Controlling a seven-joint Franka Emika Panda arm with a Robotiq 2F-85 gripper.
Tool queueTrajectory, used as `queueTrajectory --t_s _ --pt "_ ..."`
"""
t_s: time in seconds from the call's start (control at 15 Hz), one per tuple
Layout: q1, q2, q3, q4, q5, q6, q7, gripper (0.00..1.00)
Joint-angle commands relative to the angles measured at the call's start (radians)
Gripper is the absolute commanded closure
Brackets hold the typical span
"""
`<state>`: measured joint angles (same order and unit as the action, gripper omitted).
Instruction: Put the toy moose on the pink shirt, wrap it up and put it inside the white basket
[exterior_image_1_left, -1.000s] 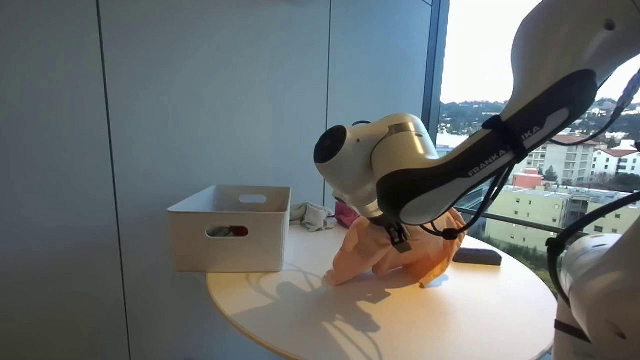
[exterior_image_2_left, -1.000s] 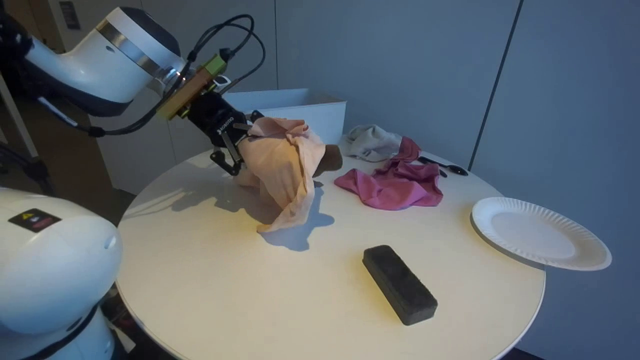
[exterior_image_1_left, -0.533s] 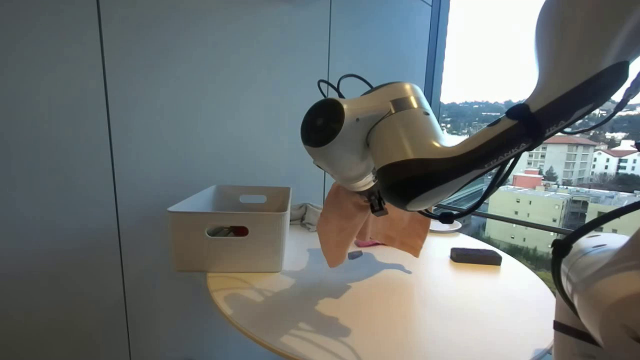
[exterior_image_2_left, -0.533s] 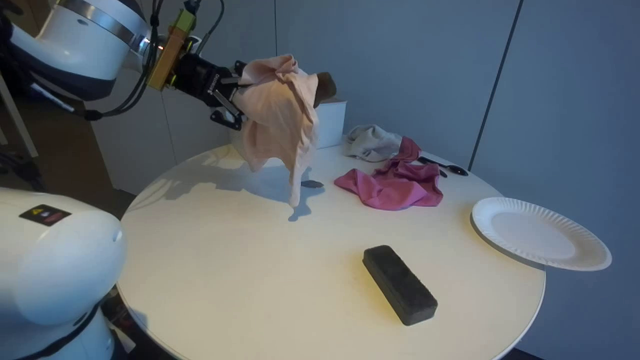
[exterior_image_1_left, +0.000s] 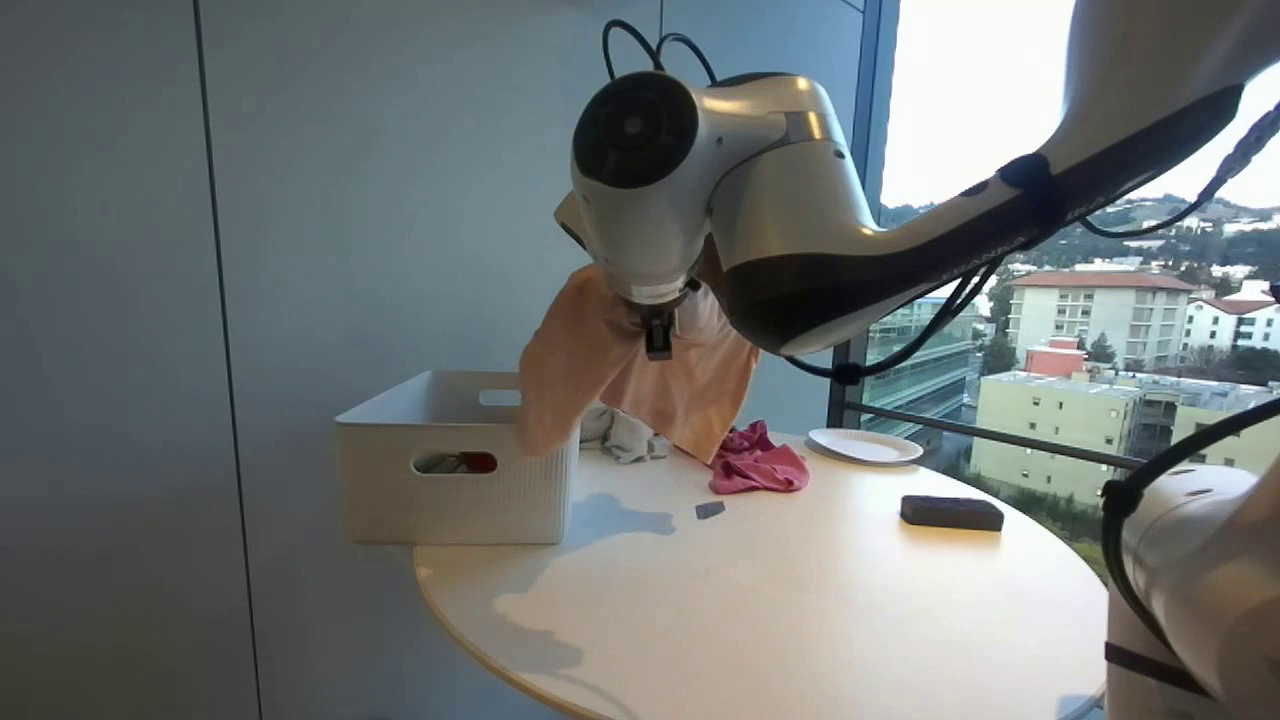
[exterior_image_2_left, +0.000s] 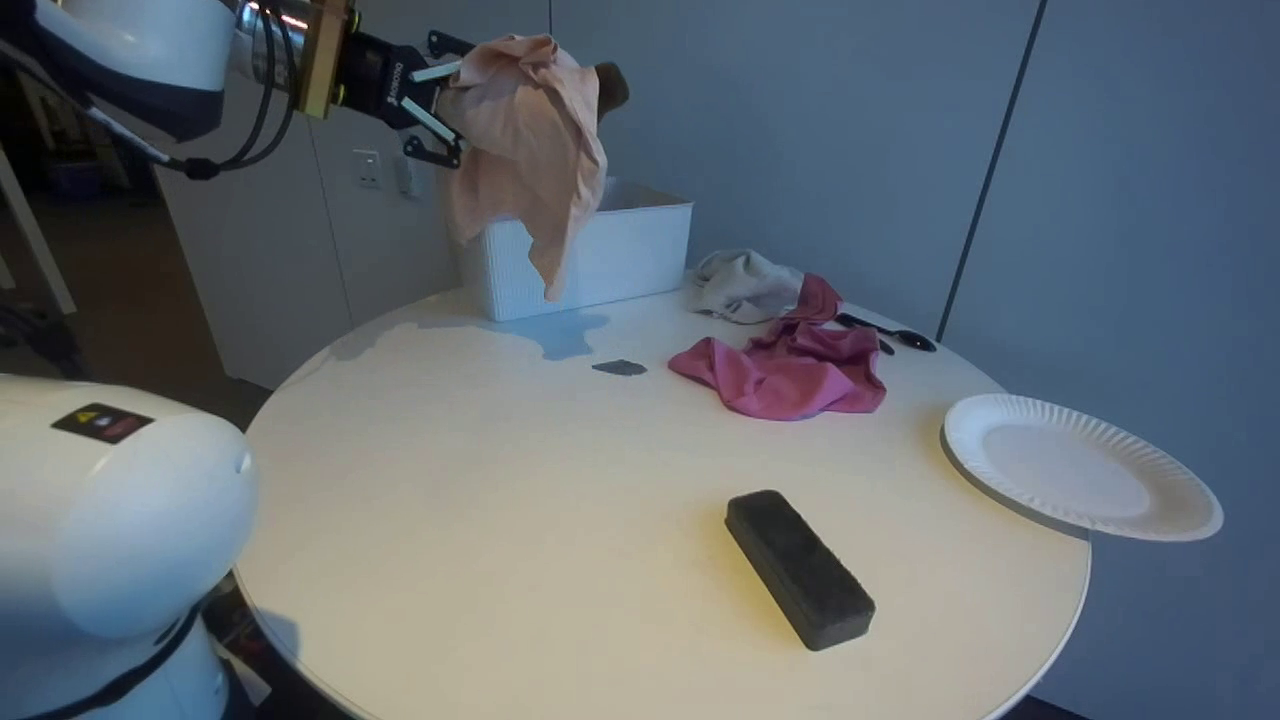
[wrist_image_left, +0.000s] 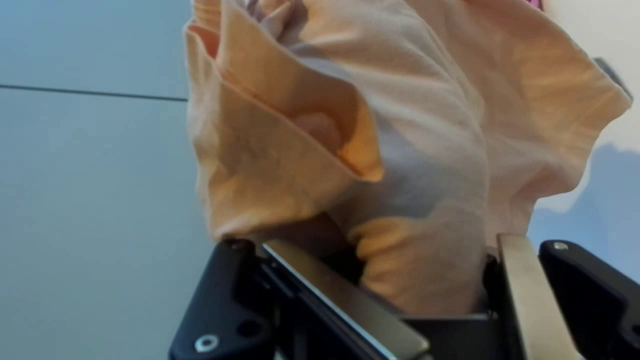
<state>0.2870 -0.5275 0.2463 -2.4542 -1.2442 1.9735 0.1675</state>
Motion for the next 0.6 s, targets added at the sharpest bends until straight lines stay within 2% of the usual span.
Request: queueTrajectory --t_s 0.0,0.33,0.53 --pt "0.008 0.105 0.037 0.109 -0.148 0.088 0.076 0.9" --pt "-0.001 0.294 0.045 0.264 -0.377 0.219 0.112 0.91" --pt "-0.022 0.44 0.023 0.416 -0.39 0.191 0.106 0.91"
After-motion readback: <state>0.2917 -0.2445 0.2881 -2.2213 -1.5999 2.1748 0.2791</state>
